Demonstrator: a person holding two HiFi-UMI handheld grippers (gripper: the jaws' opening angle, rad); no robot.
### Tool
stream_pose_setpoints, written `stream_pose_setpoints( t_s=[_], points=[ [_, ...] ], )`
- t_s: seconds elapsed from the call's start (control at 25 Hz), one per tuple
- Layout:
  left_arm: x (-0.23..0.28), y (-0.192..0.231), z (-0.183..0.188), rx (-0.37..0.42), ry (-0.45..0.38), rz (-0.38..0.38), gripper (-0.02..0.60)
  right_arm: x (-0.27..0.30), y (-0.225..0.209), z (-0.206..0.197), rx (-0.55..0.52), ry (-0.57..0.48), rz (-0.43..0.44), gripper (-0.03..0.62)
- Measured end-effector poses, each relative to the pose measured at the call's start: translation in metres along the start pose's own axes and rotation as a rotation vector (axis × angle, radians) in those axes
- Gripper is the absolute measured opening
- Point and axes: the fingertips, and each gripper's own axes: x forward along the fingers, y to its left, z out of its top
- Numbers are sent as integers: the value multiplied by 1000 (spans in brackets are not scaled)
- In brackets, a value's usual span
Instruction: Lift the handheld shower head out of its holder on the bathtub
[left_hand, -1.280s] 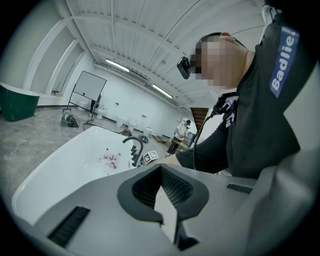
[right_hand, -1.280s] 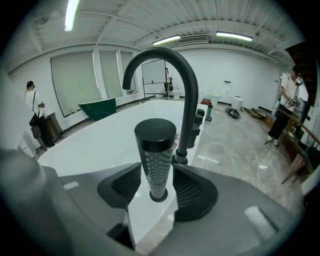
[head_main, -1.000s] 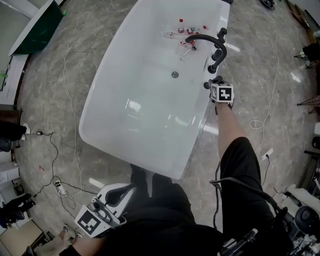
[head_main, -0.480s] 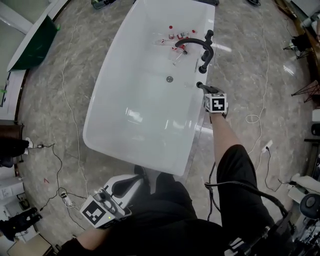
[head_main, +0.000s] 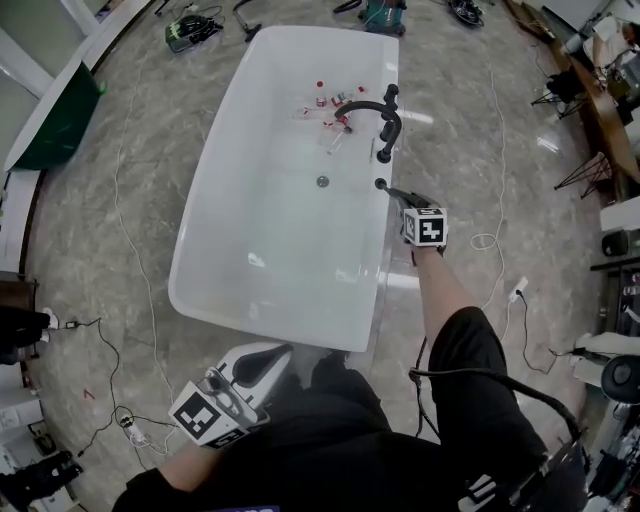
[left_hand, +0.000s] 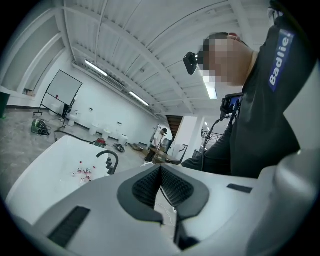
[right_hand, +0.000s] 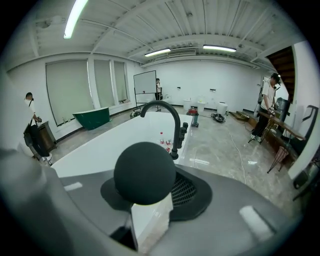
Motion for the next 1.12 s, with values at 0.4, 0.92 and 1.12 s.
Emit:
stream_pose_setpoints(
  t_s=[0.4,0.92,1.12],
  points=[
    [-43,-22,30,52,-91,-81,-6,-94,51,-9,-6,-27,-15,132],
    [-88,-55,42,94,-142,-208,-6,-194,118,-40,75,-77,-40,132],
    [-99,-66,43,112,-147,-271,-6,-232,151,-38,47,-113,-25,132]
  ],
)
